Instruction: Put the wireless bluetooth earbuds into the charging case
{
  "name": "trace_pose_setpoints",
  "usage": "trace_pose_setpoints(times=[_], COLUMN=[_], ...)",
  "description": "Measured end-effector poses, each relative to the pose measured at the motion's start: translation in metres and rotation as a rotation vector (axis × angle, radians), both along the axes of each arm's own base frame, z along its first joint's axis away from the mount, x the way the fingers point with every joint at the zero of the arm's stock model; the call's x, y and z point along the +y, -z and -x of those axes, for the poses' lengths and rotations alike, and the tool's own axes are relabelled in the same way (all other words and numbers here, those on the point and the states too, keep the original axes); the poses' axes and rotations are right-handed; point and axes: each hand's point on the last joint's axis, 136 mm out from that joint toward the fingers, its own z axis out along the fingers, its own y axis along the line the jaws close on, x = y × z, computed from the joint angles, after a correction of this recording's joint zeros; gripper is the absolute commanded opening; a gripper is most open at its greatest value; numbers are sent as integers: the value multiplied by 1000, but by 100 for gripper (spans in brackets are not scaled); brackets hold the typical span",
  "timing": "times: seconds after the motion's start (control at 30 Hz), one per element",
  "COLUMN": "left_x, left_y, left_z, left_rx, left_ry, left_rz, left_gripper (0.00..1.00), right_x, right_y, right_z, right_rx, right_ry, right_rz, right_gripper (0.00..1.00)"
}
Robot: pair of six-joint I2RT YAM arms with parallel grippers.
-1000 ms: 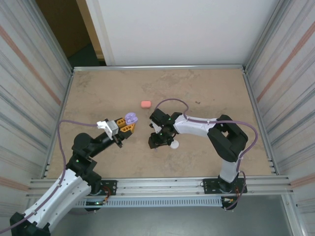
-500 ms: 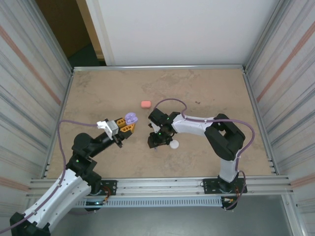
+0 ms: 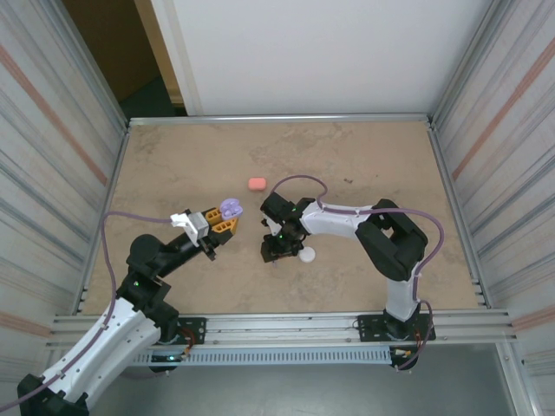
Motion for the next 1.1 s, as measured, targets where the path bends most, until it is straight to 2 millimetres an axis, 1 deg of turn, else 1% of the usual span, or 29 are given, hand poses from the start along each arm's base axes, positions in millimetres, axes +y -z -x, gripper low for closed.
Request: trace_pose_setpoints(times=[0.4, 0.67, 0.8, 0.87, 1.1], left_x=[0, 0, 0, 0, 0], left_y=[0, 0, 0, 0, 0], left_z=[0, 0, 0, 0, 0], left_rx=[0, 0, 0, 0, 0], left_ry=[0, 0, 0, 0, -1], left_rz=[0, 0, 0, 0, 0], left_gripper=[0, 0, 0, 0, 0], right_x=[0, 1, 4, 6, 8], right_y=[2, 3, 3, 3, 2], right_z=[0, 1, 5, 5, 8], right_rx=[6, 8, 10, 9, 10], right_ry=[2, -5, -18, -20, -30], right_rz=[13, 26, 24, 22, 18], right_gripper=[30, 28, 27, 23, 19])
